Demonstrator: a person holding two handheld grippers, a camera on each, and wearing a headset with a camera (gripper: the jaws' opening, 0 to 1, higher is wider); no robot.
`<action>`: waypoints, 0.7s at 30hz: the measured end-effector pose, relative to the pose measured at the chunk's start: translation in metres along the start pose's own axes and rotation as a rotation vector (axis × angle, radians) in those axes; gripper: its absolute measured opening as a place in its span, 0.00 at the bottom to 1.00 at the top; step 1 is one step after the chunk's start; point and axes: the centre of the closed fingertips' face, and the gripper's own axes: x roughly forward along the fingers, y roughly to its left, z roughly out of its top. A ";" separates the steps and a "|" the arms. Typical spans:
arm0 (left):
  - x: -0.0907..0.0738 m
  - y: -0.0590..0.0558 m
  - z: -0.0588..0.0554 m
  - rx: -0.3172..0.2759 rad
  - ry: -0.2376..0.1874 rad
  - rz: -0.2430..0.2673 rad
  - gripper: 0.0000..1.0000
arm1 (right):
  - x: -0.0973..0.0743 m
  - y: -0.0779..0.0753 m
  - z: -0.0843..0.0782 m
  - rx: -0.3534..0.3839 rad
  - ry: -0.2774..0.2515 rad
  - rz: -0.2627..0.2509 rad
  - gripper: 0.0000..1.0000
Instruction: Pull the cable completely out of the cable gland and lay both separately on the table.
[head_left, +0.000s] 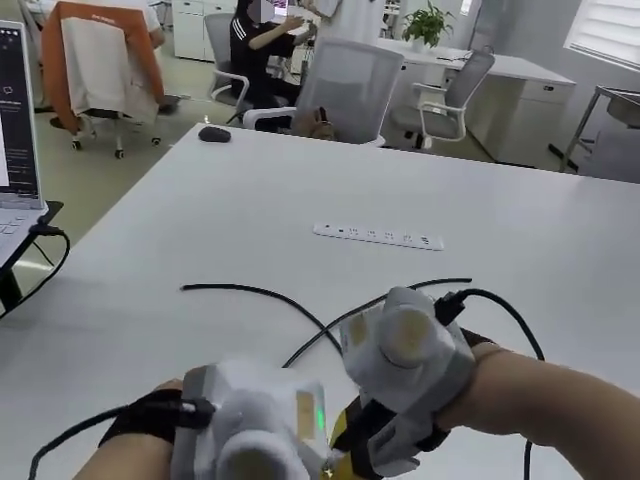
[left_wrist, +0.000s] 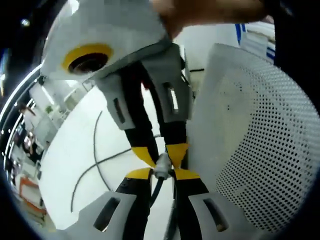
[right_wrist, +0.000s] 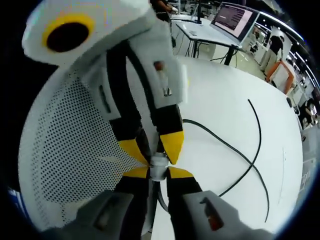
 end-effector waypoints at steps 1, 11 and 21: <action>0.000 0.000 -0.001 -0.014 -0.003 -0.003 0.17 | 0.000 -0.001 0.001 -0.023 0.002 -0.019 0.12; -0.002 -0.003 -0.001 -0.304 -0.052 -0.084 0.17 | -0.001 0.000 0.002 -0.213 0.038 -0.218 0.11; -0.003 -0.003 -0.004 -0.434 -0.071 -0.109 0.17 | -0.002 -0.003 0.005 -0.291 0.054 -0.327 0.12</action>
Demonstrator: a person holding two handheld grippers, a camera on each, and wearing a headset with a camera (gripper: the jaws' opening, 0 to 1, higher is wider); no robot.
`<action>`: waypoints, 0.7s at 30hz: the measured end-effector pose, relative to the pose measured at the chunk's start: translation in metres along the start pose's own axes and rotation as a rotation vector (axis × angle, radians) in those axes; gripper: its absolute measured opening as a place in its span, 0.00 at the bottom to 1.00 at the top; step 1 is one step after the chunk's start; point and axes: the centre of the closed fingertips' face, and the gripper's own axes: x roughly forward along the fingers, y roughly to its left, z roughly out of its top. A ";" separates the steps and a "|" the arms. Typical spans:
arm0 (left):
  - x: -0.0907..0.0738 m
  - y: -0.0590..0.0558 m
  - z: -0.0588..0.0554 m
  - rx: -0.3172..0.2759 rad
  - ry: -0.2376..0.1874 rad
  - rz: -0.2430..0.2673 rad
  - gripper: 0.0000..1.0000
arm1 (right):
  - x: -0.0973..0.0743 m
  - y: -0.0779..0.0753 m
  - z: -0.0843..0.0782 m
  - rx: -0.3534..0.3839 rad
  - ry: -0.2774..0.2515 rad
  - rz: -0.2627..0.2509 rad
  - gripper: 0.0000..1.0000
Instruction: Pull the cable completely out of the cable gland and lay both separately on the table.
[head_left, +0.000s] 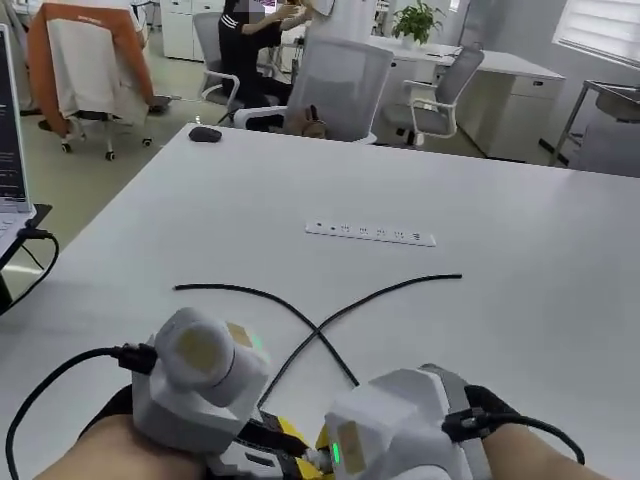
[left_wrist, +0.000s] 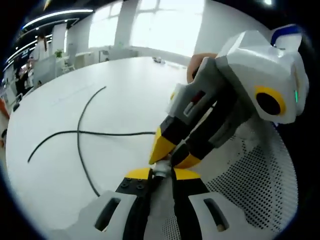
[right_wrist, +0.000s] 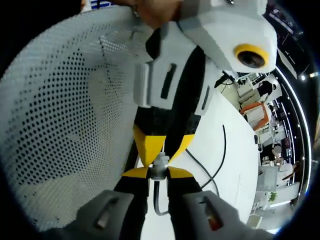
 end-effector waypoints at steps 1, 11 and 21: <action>0.000 0.001 0.000 0.022 0.002 0.011 0.17 | 0.001 -0.001 -0.001 0.052 -0.012 -0.006 0.12; -0.003 0.007 0.009 0.145 -0.028 0.078 0.17 | 0.004 -0.014 -0.023 0.385 -0.042 -0.073 0.20; -0.001 0.009 0.001 0.196 0.012 0.098 0.18 | 0.009 -0.010 -0.022 0.376 -0.037 -0.064 0.07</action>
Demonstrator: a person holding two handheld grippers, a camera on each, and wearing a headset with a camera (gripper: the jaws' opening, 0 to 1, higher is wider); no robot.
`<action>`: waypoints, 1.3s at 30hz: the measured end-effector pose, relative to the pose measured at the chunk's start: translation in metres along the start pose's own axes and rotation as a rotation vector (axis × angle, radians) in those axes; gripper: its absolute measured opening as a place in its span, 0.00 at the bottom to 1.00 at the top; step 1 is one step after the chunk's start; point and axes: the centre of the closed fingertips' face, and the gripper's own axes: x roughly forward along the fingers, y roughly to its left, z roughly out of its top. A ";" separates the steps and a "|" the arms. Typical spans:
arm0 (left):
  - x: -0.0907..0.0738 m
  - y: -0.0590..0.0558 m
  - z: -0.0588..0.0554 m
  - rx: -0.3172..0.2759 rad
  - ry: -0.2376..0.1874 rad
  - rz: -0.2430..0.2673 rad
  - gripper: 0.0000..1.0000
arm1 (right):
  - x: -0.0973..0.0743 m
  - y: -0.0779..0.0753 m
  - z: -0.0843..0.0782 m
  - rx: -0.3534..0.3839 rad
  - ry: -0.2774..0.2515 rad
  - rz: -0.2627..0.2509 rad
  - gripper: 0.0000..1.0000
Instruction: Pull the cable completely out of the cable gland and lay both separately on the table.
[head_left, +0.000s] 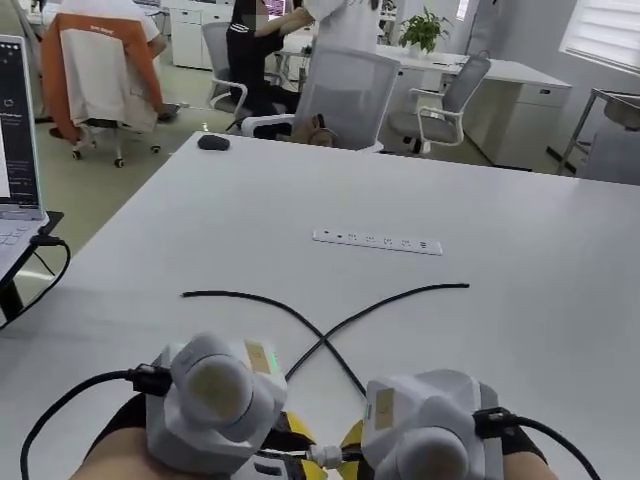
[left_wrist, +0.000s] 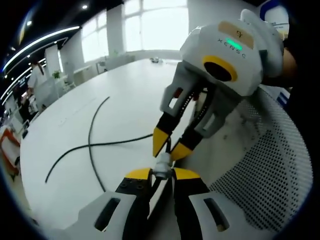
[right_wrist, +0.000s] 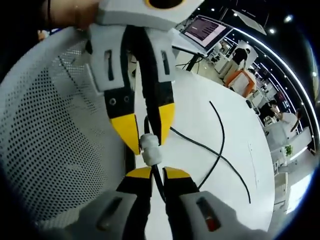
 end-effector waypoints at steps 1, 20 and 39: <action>0.000 0.000 -0.001 0.008 0.008 0.003 0.18 | 0.000 -0.001 -0.001 0.004 0.004 0.000 0.07; -0.002 0.025 -0.028 0.061 0.159 0.116 0.15 | 0.001 -0.005 -0.040 0.134 0.142 -0.009 0.06; 0.005 0.003 -0.007 0.214 0.088 0.049 0.16 | -0.002 0.010 0.013 0.204 -0.129 0.102 0.12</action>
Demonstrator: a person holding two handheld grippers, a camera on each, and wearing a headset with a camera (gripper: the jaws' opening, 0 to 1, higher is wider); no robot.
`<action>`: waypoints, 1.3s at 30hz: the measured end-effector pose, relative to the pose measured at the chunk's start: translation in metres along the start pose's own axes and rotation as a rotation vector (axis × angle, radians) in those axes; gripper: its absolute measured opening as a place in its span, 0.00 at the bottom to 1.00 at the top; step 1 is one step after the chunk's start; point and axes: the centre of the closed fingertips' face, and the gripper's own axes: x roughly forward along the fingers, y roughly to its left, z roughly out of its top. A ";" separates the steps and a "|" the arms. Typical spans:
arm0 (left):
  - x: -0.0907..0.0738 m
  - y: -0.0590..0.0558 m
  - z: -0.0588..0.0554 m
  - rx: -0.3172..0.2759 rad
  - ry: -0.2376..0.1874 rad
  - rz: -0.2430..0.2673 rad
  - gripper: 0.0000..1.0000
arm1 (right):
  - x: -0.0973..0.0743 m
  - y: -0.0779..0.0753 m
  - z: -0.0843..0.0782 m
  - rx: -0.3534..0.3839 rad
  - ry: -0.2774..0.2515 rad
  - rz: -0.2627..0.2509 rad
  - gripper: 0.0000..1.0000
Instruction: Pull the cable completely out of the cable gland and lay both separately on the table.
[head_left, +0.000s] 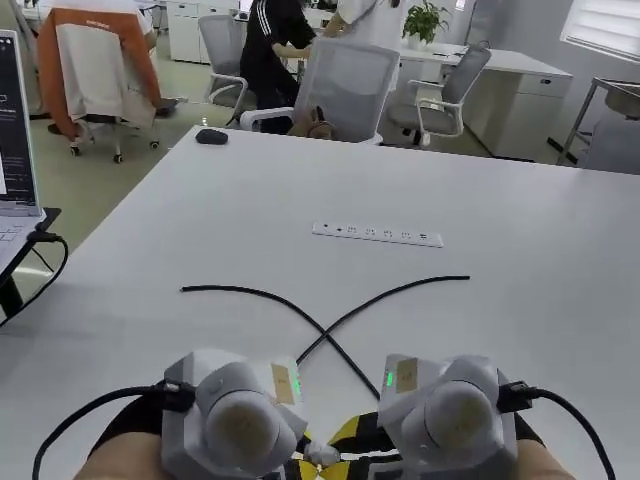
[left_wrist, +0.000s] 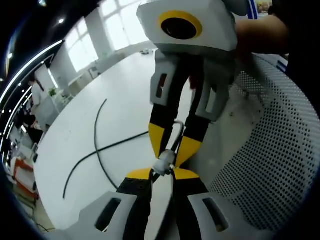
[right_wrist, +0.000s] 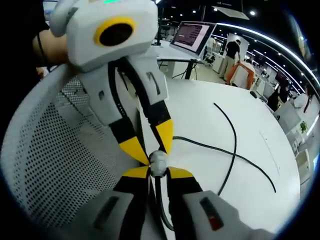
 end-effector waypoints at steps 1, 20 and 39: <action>0.000 0.001 0.001 -0.003 -0.005 0.005 0.12 | 0.000 -0.005 -0.007 -0.010 0.038 -0.022 0.12; 0.004 0.009 -0.010 -0.064 0.025 0.009 0.03 | 0.002 -0.010 -0.030 0.025 0.136 -0.035 0.00; 0.007 0.007 -0.022 -0.070 0.071 -0.034 0.11 | 0.016 0.011 -0.064 0.116 0.308 0.208 0.11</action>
